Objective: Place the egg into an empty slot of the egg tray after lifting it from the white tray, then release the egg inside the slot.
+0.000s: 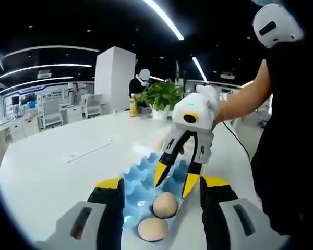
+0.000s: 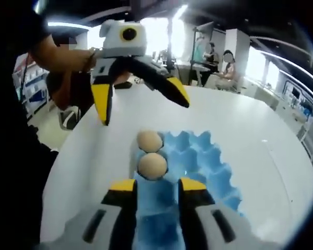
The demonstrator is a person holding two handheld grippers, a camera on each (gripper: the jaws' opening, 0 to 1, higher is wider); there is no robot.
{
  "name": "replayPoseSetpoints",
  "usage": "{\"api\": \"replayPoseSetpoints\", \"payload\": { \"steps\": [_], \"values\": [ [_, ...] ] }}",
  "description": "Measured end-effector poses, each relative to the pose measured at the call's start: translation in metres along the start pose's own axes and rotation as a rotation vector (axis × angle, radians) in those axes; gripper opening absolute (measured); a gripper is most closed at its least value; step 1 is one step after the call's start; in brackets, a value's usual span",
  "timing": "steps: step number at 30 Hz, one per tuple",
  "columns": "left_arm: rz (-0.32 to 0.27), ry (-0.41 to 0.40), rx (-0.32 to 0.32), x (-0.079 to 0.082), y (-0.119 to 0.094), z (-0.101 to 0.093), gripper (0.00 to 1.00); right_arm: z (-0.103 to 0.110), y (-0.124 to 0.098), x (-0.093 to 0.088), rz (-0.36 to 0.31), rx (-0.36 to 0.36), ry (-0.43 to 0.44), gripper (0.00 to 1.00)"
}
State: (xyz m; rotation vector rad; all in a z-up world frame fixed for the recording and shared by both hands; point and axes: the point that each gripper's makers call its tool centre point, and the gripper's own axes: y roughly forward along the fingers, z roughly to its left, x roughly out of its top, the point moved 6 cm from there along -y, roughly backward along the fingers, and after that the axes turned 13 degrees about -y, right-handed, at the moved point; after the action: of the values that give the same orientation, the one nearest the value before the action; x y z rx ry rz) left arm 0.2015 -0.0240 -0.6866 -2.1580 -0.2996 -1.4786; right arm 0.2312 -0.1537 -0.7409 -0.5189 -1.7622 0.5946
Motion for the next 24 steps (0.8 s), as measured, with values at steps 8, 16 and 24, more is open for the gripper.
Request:
{"api": "replayPoseSetpoints", "payload": {
  "steps": [8,16,24],
  "values": [
    [0.006,0.004,0.002,0.0,0.0,-0.001,0.59,0.009,-0.034,-0.021,0.019,-0.052,0.039,0.31],
    [0.01,0.013,-0.007,0.001,0.003,-0.003,0.59,0.012,-0.065,-0.043,0.041,-0.111,0.1,0.31],
    [0.015,0.017,-0.01,0.002,0.005,-0.004,0.59,0.018,-0.095,-0.07,0.09,-0.164,0.149,0.31]
  ]
}}
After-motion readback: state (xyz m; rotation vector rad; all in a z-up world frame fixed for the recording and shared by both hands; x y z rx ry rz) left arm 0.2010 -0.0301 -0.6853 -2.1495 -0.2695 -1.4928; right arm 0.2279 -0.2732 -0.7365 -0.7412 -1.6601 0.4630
